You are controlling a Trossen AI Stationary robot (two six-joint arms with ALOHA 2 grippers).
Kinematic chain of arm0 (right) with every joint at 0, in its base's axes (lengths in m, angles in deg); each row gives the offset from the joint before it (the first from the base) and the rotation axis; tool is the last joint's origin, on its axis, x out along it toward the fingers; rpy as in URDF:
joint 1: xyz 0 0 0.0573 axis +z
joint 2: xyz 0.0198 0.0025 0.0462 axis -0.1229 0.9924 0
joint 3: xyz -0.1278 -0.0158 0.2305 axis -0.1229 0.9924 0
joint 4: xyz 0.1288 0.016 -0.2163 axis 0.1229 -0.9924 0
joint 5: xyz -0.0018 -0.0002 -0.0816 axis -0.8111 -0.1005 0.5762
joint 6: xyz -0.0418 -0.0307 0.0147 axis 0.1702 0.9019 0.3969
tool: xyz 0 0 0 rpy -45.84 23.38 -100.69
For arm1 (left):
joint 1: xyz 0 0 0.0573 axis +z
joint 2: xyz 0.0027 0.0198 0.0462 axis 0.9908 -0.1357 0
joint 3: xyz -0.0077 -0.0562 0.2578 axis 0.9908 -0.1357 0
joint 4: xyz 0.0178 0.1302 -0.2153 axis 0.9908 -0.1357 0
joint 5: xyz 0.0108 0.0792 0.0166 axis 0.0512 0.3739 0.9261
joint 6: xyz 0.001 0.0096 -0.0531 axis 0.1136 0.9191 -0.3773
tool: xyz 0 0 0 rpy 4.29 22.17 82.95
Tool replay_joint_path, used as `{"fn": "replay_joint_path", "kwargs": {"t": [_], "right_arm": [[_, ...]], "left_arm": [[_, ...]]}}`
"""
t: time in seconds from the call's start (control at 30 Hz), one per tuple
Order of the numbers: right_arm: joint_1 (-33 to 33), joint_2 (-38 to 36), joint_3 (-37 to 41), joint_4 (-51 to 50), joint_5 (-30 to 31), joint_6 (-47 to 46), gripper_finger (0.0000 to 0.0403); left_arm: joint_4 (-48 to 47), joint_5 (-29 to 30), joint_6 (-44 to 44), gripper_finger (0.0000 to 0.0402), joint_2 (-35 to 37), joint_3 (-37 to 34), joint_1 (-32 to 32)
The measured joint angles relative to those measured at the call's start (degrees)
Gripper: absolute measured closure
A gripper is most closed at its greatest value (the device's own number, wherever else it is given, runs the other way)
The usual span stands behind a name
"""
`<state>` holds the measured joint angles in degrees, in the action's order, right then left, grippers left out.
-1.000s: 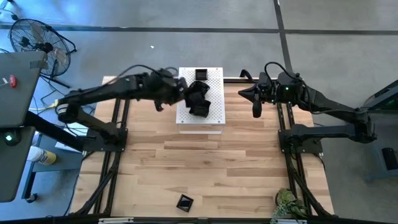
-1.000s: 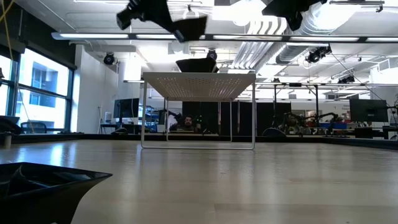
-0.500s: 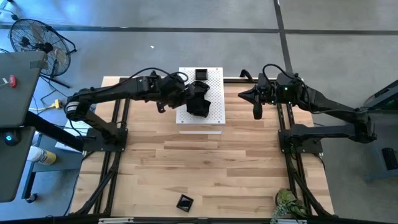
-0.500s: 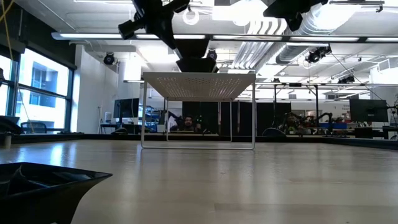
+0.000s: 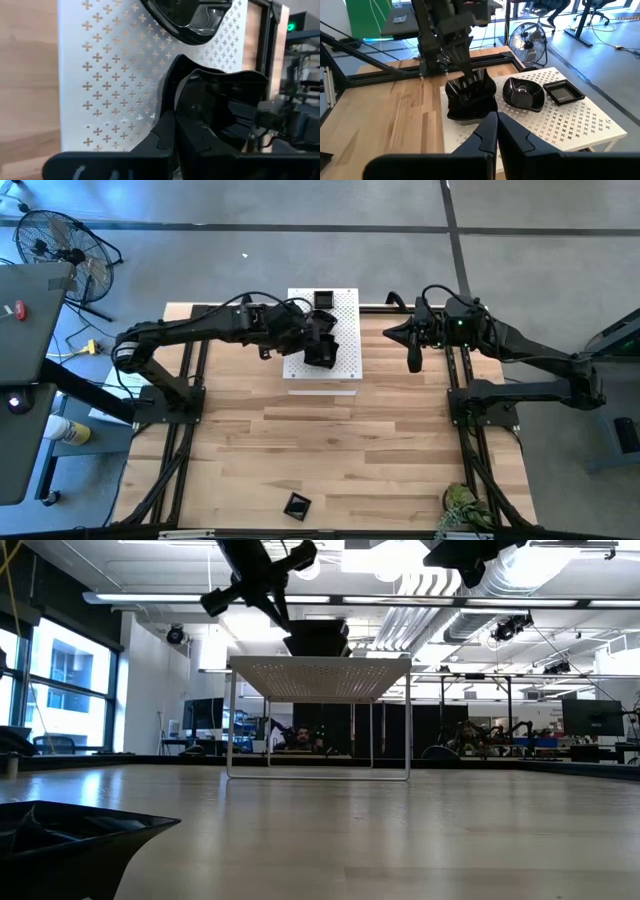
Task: Pick & Place Mini shaped plates
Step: Stack the distorted square plate on top of the distorted square plate on the shelf, then stack the square plate on top of the square plate on the shelf
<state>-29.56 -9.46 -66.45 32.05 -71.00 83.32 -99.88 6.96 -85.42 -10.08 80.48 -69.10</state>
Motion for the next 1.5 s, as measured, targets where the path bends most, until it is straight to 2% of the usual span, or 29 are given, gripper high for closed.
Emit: {"fn": "replay_joint_path", "kwargs": {"t": [0.27,0.67,0.87,1.07,1.27,1.37,1.5], "right_arm": [[0.0,0.0,0.0,-0.4,0.0,0.0,0.0396],[0.0,0.0,0.0,-0.4,0.0,0.2,0.0396],[0.0,0.0,0.0,-0.6,0.0,0.2,0.0396],[0.0,0.0,0.0,-1.9,0.0,-1.9,0.0396],[1.5,0.0,0.0,-2.9,0.7,-5.3,0.0396],[3.9,0.0,0.0,-1.7,1.9,-6.0,0.0396],[7.7,0.0,0.0,-0.7,7.9,-9.2,0.0396]], "left_arm": [[0.2,0.7,3.0,0.0395,-0.5,0.0,0.0],[0.2,0.4,6.1,0.0337,-0.4,0.0,0.0],[0.2,0.4,17.0,0.0336,1.6,0.1,0.0],[0.2,0.9,35.1,0.0392,5.8,0.1,-0.4],[0.4,1.5,51.0,0.0399,10.6,-1.3,-4.5],[0.3,2.6,55.8,0.0398,13.6,-4.4,-7.4],[0.5,3.1,57.3,0.04,18.5,-10.4,-10.4]]}}
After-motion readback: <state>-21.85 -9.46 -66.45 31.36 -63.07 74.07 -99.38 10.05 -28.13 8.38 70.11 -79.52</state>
